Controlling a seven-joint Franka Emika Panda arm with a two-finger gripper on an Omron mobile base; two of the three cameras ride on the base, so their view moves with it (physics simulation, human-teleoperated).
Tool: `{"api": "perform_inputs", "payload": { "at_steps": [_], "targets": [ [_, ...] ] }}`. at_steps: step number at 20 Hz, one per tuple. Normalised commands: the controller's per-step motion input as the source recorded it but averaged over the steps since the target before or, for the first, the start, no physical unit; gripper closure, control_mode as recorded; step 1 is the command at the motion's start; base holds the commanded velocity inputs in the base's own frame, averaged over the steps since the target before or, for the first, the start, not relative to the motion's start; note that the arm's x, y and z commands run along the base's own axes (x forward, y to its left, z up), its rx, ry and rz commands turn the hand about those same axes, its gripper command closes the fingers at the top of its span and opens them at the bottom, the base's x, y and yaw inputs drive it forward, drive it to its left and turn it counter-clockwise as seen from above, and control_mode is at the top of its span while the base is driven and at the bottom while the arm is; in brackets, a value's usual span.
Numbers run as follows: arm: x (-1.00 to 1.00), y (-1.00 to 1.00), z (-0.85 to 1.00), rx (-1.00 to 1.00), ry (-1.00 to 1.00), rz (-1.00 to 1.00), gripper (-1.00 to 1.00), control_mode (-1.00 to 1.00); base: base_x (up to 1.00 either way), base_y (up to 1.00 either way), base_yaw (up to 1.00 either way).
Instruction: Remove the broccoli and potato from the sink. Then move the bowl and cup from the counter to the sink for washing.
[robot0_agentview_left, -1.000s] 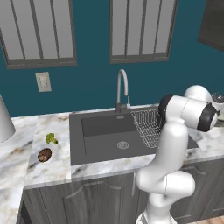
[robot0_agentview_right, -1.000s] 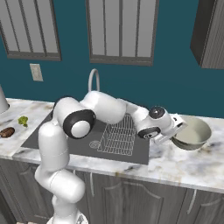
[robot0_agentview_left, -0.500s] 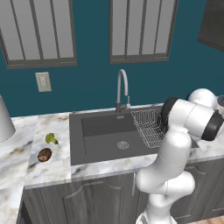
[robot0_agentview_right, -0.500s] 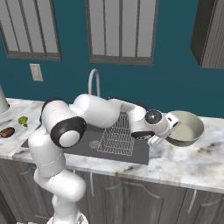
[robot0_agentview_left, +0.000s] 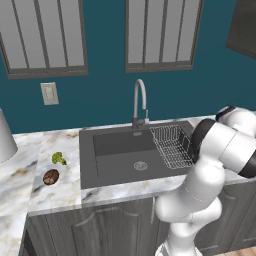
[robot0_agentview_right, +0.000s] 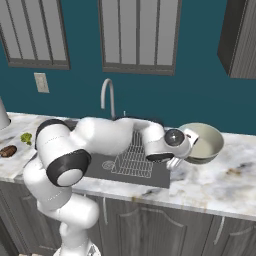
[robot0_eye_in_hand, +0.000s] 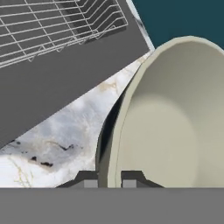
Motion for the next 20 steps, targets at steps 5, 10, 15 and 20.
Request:
{"api": "perform_inputs", "payload": {
  "at_steps": [5,10,15,20],
  "targets": [
    [-0.08,0.13,0.27,-0.04,0.12,0.16,1.0,-1.0,0.0,0.0,0.0],
    [-0.1,0.17,0.24,-0.07,0.16,0.11,1.0,-1.0,0.0,0.0,0.0],
    [-0.12,0.21,0.21,-0.04,0.11,0.12,1.0,-1.0,0.0,0.0,0.0],
    [-0.17,0.23,0.13,0.0,0.0,0.15,1.0,-1.0,0.0,0.0,0.0]
  ]
}}
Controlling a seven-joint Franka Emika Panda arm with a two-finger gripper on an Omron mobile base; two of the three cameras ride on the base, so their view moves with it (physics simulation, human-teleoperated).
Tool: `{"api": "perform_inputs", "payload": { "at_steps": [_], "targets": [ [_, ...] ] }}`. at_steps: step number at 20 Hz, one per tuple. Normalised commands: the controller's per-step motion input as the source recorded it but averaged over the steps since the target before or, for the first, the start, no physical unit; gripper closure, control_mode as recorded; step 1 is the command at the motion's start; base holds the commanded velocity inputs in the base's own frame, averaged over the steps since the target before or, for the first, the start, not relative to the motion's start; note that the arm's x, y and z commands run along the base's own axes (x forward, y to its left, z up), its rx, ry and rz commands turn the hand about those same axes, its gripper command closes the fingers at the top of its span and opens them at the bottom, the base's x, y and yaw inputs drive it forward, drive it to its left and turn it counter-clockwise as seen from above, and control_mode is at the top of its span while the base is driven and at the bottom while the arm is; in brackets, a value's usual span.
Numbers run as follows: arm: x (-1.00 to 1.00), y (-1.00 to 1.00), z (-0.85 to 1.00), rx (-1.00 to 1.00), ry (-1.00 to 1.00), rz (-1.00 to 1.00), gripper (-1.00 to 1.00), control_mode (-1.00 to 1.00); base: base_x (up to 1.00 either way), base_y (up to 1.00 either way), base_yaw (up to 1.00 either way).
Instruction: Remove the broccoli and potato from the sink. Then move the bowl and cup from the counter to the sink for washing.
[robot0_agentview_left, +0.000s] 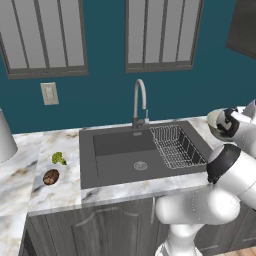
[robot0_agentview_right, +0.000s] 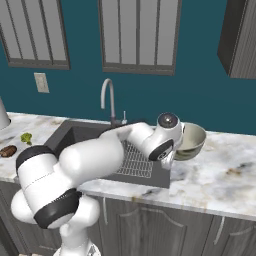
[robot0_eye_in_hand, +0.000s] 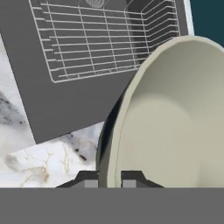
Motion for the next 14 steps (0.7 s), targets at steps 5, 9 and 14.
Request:
{"api": "perform_inputs", "payload": {
  "at_steps": [5,9,14],
  "targets": [
    [-0.17,0.24,0.14,0.0,0.0,0.14,1.0,-1.0,0.0,0.0,0.0],
    [-0.16,0.29,0.11,0.0,0.01,0.15,1.0,-1.0,0.0,0.0,0.0],
    [-0.11,0.3,0.14,0.0,0.05,0.14,1.0,-1.0,0.0,0.0,0.0]
  ]
}}
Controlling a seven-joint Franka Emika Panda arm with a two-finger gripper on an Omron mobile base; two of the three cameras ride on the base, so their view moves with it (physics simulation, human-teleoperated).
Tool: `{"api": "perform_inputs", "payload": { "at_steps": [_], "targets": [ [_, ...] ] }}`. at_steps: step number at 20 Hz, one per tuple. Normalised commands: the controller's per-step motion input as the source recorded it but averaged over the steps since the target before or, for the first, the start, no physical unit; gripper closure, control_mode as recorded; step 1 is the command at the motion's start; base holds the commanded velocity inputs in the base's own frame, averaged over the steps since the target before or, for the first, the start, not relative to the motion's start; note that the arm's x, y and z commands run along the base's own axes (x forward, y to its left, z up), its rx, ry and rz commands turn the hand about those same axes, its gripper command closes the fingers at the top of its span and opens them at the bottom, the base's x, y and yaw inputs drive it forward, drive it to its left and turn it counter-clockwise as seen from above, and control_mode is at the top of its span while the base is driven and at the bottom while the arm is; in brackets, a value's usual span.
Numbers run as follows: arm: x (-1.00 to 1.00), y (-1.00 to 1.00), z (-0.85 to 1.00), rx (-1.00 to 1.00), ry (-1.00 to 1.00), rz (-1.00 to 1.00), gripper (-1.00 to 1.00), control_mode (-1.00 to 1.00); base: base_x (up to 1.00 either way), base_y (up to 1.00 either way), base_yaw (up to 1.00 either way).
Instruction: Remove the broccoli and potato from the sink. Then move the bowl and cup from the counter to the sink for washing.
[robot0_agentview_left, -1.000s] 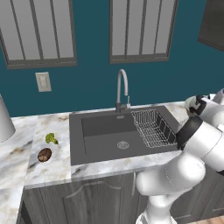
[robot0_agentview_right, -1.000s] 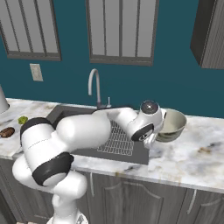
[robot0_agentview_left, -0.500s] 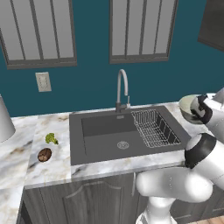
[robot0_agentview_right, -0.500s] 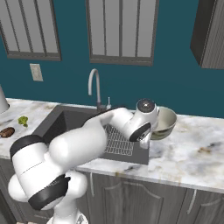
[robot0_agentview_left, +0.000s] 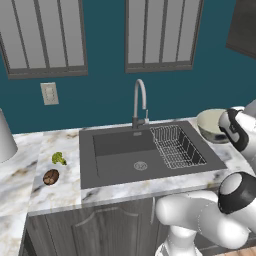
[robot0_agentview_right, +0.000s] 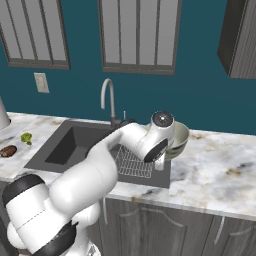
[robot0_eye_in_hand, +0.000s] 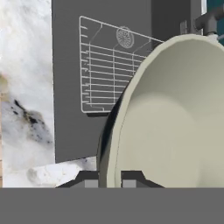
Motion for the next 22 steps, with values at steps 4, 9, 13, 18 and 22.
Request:
{"api": "perform_inputs", "payload": {
  "at_steps": [4,9,13,18,22],
  "targets": [
    [-0.05,0.32,0.1,0.0,0.08,0.13,1.0,-1.0,0.0,0.0,0.0],
    [-0.03,0.3,0.05,0.0,0.09,0.15,1.0,-1.0,0.0,0.0,0.0],
    [-0.06,0.31,0.03,0.0,0.07,0.15,1.0,-1.0,0.0,0.0,0.0],
    [-0.08,0.35,0.01,0.0,0.01,0.15,1.0,-1.0,0.0,0.0,0.0],
    [-0.07,0.37,0.0,0.0,0.0,0.15,1.0,-1.0,0.0,0.0,0.0]
  ]
}}
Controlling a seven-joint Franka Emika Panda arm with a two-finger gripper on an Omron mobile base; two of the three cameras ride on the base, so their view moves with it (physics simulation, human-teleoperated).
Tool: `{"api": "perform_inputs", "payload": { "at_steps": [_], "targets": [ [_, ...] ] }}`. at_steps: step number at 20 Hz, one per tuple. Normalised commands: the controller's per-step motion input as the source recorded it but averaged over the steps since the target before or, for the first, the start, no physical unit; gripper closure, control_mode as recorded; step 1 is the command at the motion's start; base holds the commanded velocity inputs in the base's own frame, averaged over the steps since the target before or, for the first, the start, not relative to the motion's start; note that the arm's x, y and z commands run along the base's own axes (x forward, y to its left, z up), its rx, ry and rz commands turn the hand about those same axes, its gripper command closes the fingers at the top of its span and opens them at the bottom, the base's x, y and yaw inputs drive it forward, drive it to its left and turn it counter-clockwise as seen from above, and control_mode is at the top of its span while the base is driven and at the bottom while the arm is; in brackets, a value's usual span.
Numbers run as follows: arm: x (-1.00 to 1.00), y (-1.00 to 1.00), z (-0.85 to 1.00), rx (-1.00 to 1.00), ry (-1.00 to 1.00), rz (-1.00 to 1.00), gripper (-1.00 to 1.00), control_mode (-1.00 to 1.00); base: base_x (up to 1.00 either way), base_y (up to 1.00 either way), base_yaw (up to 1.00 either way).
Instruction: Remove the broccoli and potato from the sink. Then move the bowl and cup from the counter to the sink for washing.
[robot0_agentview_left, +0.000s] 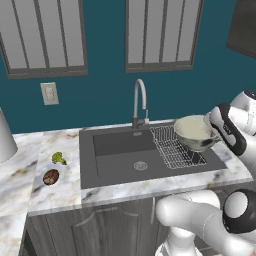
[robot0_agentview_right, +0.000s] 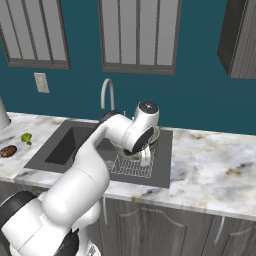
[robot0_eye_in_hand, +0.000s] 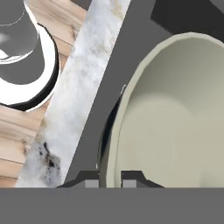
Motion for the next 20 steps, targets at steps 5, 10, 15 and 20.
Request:
{"api": "perform_inputs", "payload": {
  "at_steps": [5,10,15,20],
  "targets": [
    [-0.04,0.35,0.0,0.0,0.01,0.13,1.0,-1.0,0.0,0.0,0.0],
    [0.0,0.34,0.0,0.0,0.04,0.13,1.0,-1.0,0.0,0.0,0.0],
    [0.0,0.31,0.0,0.01,0.05,0.12,1.0,-1.0,0.0,0.0,0.0],
    [0.03,0.23,0.01,0.01,0.01,0.12,1.0,-1.0,0.0,0.0,0.0]
  ]
}}
